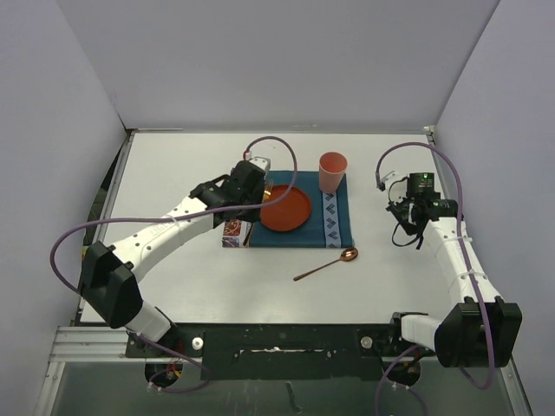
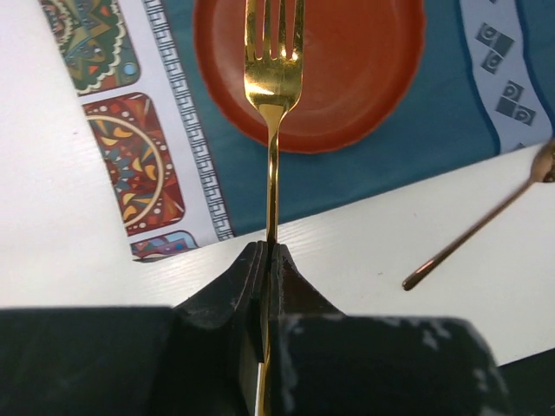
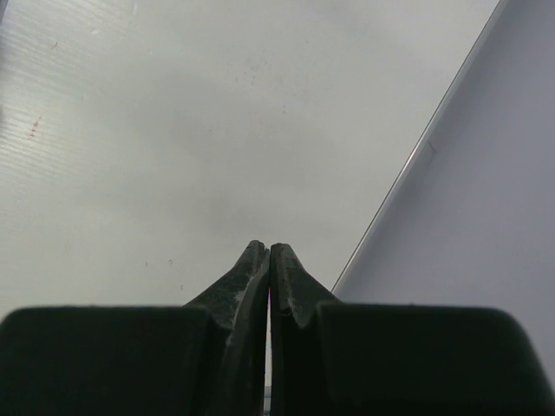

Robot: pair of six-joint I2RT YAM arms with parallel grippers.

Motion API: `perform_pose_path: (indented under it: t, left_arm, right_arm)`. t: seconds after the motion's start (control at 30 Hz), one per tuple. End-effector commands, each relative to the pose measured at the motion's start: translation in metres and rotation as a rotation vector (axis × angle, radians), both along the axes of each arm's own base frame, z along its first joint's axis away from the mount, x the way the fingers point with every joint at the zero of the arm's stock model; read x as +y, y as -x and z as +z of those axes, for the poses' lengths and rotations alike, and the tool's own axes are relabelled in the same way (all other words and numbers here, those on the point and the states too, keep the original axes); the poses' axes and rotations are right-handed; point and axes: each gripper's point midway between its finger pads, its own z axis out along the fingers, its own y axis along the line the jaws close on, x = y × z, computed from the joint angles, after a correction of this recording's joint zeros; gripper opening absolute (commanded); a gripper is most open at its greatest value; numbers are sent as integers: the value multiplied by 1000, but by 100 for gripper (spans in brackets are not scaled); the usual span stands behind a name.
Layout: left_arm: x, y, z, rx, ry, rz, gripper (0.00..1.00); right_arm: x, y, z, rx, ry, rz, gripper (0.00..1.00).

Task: Set the dinner table for one person
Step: Place the fork on the napkin.

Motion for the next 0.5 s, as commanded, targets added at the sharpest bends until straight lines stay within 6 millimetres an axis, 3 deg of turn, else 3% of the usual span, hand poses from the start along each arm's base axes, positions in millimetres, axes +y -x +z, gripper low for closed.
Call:
perform_pose_path:
  t: [0.0, 0.3, 0.47]
  left_arm:
    - [14, -26, 14, -11, 49, 69, 0]
    - [24, -60, -67, 113, -6, 165, 0]
    - [26, -82, -87, 124, -21, 197, 0]
  right_arm:
    - [3, -16, 12, -61, -25, 4, 0]
    - [3, -15, 10, -57, -12, 25, 0]
    - [0, -14, 3, -42, 8, 36, 0]
